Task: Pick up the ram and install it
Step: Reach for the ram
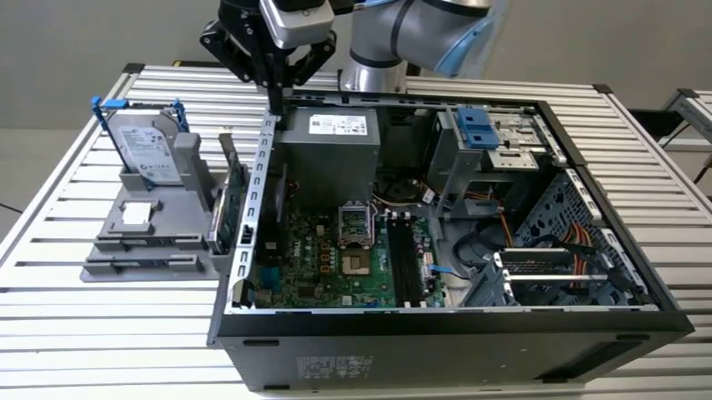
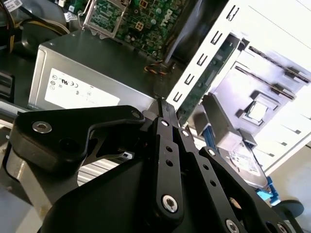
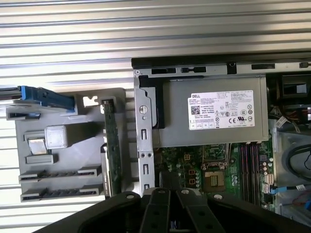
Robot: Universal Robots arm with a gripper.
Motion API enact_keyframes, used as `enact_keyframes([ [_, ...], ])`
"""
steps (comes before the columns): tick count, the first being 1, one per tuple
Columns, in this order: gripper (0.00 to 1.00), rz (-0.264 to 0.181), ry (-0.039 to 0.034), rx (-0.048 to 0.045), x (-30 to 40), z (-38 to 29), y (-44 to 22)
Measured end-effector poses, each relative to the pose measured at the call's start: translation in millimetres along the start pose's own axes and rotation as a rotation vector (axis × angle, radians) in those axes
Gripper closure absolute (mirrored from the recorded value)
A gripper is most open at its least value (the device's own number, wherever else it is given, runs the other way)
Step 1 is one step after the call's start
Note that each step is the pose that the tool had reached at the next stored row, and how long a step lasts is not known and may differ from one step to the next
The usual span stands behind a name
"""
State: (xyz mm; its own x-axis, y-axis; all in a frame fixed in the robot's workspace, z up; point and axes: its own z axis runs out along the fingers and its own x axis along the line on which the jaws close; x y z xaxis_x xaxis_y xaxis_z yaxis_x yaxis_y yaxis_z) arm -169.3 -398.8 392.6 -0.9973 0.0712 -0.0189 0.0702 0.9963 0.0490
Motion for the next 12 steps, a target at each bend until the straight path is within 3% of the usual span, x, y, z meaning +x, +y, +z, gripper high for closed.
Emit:
enact_keyframes([
  [12, 1.00, 0.000, 0.0000, 0.0000, 8.6, -0.2, -0.6],
])
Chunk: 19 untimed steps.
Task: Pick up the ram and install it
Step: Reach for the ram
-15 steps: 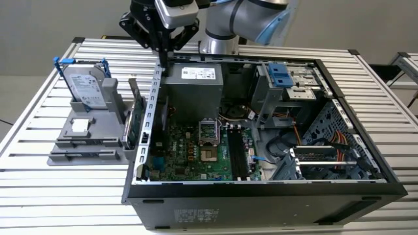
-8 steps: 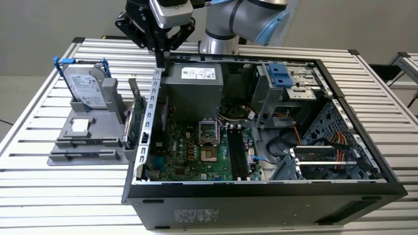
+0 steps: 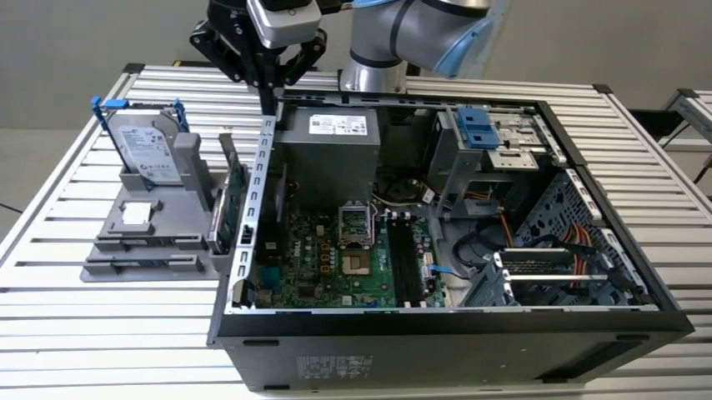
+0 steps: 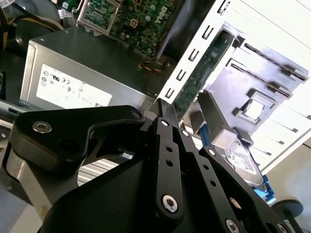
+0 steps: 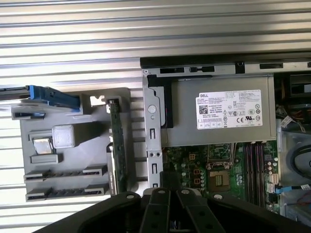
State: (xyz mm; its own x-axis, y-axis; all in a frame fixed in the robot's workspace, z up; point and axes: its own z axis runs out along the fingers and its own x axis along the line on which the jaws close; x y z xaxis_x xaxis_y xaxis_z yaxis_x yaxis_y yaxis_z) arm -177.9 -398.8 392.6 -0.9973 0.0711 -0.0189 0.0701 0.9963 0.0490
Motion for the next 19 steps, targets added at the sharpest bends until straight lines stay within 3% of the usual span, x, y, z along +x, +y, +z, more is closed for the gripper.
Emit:
enact_keyframes([
  [19, 1.00, 0.000, 0.0000, 0.0000, 11.7, -0.3, -0.8],
])
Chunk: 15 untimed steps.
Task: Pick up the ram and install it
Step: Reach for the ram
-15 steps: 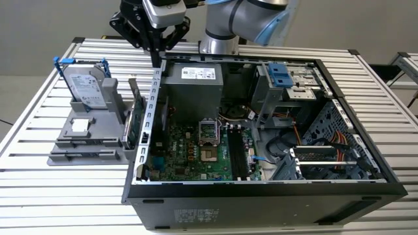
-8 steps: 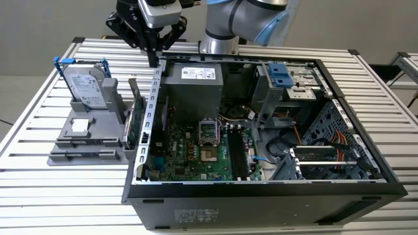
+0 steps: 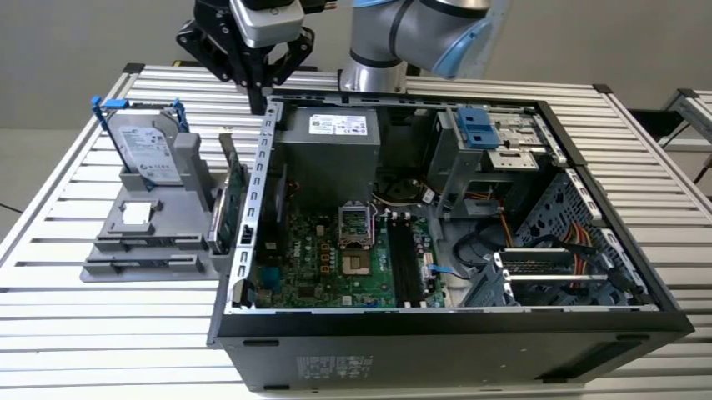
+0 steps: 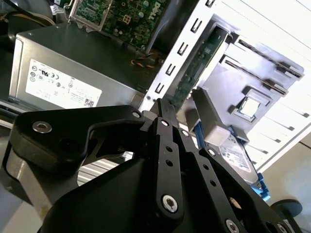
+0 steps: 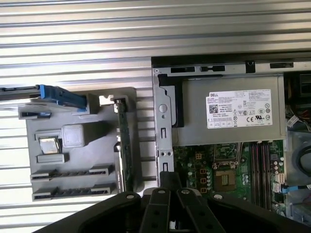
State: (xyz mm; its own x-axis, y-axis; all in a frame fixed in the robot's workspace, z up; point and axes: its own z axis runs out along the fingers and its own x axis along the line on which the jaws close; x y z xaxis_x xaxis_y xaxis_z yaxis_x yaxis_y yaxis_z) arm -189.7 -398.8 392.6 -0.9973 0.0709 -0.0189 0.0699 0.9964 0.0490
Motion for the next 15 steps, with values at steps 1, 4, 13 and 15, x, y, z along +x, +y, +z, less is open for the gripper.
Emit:
enact_keyframes([
  [1, 1.00, 0.000, 0.0000, 0.0000, 0.5, 0.0, 0.0],
  [4, 1.00, 0.000, 0.0000, 0.0001, 2.3, -0.1, -0.2],
  [13, 1.00, -0.001, 0.0000, -0.0001, 11.6, -0.2, -0.8],
  [15, 1.00, -0.001, 0.0000, 0.0000, 13.5, -0.3, -0.9],
])
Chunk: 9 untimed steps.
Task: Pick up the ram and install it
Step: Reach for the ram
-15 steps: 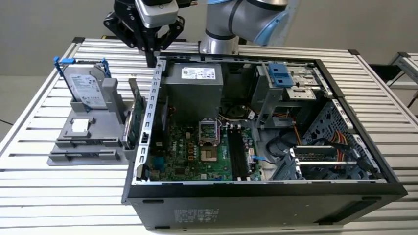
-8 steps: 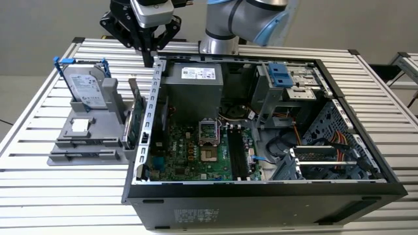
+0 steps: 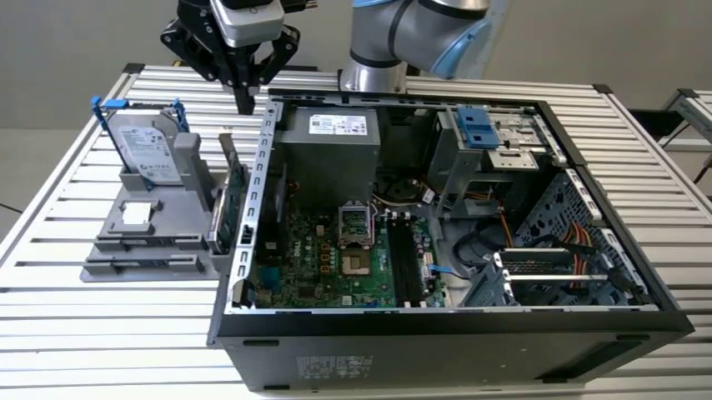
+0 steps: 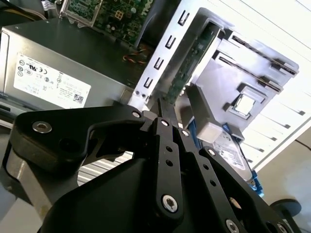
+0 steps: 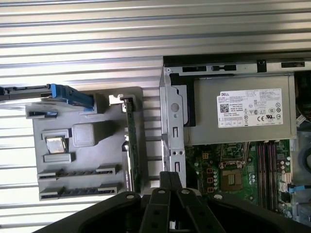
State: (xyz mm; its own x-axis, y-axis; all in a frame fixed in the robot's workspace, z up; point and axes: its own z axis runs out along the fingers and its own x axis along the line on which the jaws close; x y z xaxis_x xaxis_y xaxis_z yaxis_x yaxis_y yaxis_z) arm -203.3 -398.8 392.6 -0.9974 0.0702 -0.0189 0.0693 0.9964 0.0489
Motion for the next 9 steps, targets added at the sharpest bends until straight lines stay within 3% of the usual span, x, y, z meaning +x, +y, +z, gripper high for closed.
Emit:
enact_keyframes([
  [9, 1.00, 0.000, -0.0001, -0.0001, 8.9, -0.1, -0.6],
])
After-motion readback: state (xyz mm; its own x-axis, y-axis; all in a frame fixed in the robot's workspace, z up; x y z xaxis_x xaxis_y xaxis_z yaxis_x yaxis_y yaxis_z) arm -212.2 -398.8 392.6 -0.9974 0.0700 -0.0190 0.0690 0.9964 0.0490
